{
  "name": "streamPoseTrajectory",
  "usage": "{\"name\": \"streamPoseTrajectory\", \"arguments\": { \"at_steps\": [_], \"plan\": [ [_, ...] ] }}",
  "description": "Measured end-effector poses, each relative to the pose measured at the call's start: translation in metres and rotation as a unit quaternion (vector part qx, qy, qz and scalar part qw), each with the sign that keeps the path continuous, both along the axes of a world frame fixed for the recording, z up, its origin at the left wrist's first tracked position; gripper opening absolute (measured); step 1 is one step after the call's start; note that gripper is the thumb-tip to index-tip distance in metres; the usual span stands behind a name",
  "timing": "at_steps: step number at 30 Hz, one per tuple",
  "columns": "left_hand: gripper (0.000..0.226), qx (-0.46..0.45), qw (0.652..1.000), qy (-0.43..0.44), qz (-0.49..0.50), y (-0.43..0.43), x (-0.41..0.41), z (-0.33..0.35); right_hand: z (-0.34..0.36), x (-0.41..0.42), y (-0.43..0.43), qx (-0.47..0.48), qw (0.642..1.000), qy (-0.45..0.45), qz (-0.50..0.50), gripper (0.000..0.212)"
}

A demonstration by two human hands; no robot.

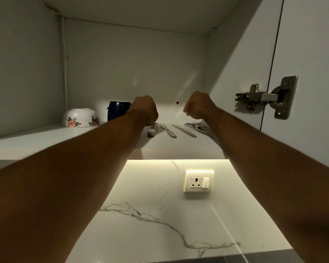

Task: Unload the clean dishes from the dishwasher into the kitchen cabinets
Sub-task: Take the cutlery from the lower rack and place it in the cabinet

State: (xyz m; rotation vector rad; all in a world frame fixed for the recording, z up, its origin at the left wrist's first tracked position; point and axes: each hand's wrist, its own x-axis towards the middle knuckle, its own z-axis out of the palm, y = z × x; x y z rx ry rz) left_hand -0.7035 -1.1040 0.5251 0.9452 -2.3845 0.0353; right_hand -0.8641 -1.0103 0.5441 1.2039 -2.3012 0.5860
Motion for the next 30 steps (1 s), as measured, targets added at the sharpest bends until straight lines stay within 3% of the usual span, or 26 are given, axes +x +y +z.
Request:
{"name": "streamPoseTrajectory", "arguments": {
  "at_steps": [2, 6, 9, 12, 16, 21, 30],
  "plan": [
    [0.009, -0.044, 0.996, -0.072, -0.032, 0.000, 0.002, 0.002, -0.002, 0.007, 0.002, 0.046, 0.998, 0.009, 0.030, 0.018],
    [0.036, -0.072, 0.983, -0.120, -0.120, 0.000, 0.021, 0.016, -0.005, 0.024, 0.008, 0.103, 0.981, -0.044, 0.161, 0.022],
    [0.036, -0.072, 0.969, -0.174, -0.161, -0.010, 0.036, 0.014, -0.006, 0.025, 0.008, 0.159, 0.972, -0.038, 0.169, 0.023],
    [0.021, -0.055, 0.947, -0.229, -0.217, -0.020, 0.042, -0.002, -0.006, 0.025, 0.006, 0.174, 0.969, -0.047, 0.170, 0.024],
    [0.048, -0.027, 0.954, -0.227, -0.194, -0.019, 0.040, -0.005, -0.008, 0.024, 0.006, 0.196, 0.962, -0.040, 0.183, 0.026],
    [0.028, -0.034, 0.950, -0.217, -0.223, -0.022, 0.038, -0.008, -0.013, 0.029, 0.007, 0.199, 0.959, -0.052, 0.195, 0.030],
    [0.038, -0.041, 0.949, -0.229, -0.211, -0.018, 0.039, -0.008, -0.016, 0.027, 0.005, 0.225, 0.954, -0.041, 0.196, 0.025]
  ]
}}
